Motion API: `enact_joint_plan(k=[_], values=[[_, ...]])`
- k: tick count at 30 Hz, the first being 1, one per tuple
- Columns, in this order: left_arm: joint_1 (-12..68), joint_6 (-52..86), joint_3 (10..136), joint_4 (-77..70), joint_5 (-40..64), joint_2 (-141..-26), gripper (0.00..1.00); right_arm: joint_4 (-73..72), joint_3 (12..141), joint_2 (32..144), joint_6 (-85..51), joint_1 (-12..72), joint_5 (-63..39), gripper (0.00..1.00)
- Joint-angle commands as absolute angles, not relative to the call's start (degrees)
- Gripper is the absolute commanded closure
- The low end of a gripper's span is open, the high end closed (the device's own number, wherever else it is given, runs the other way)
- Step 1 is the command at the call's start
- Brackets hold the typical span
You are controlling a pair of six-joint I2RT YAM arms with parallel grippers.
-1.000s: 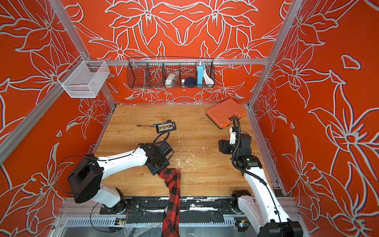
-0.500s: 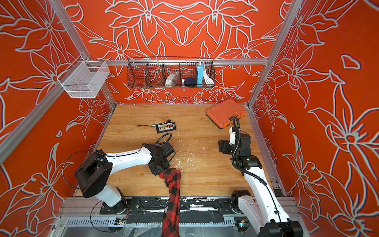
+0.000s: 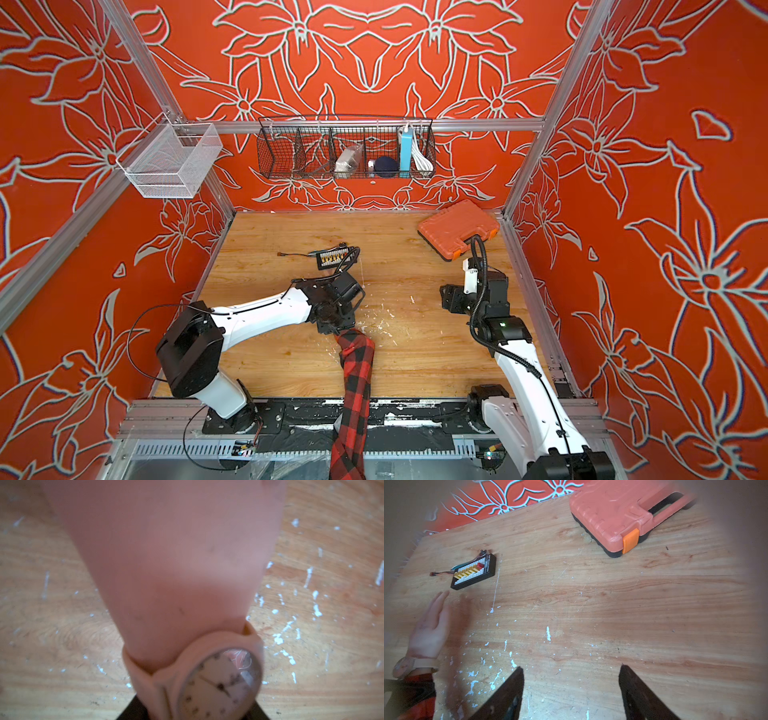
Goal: Take off the watch
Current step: Adjust the hand at the center of the board.
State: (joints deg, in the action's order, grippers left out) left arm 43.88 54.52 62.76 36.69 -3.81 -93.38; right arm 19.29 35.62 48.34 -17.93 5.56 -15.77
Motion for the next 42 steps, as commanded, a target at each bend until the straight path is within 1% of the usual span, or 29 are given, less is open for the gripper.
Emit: enact_joint_plan(k=[1, 6, 10, 12, 18, 25, 29, 33, 42], values=[[43.9, 44.1, 65.0, 28.8, -0.3, -92.1, 0.62, 20.2, 36.5, 47.0, -19.5, 6.2, -20.5, 0.26], [43.9, 36.2, 65.9, 23.9, 7.6, -92.1, 0.66, 19.6, 36.3, 46.5, -21.0, 6.4, -24.9, 0.26], [43.9, 30.9, 66.2, 20.6, 14.0, -92.6, 0.67, 18.0, 35.8, 46.6, -23.6, 6.8, -28.6, 0.27], [43.8, 28.5, 65.7, 17.7, 17.1, -92.7, 0.7, 16.9, 35.5, 46.8, -24.8, 7.1, -30.0, 0.27], [43.6, 21.7, 65.6, 13.8, 24.1, -93.1, 0.72, 12.4, 34.9, 48.5, -28.8, 8.2, -35.5, 0.27], [43.4, 17.7, 65.6, 12.7, 26.3, -92.4, 0.73, 5.2, 34.0, 52.0, -34.8, 11.1, -39.2, 0.26], [43.2, 16.9, 65.6, 12.4, 28.1, -92.5, 0.74, 3.2, 35.2, 54.8, -35.7, 13.5, -40.0, 0.26], [43.1, 17.1, 65.2, 11.9, 29.1, -92.5, 0.76, 3.4, 36.4, 57.9, -35.5, 15.9, -39.0, 0.25], [43.2, 17.6, 64.5, 10.3, 31.2, -92.4, 0.76, 0.1, 37.3, 62.1, -38.9, 20.0, -36.3, 0.26]])
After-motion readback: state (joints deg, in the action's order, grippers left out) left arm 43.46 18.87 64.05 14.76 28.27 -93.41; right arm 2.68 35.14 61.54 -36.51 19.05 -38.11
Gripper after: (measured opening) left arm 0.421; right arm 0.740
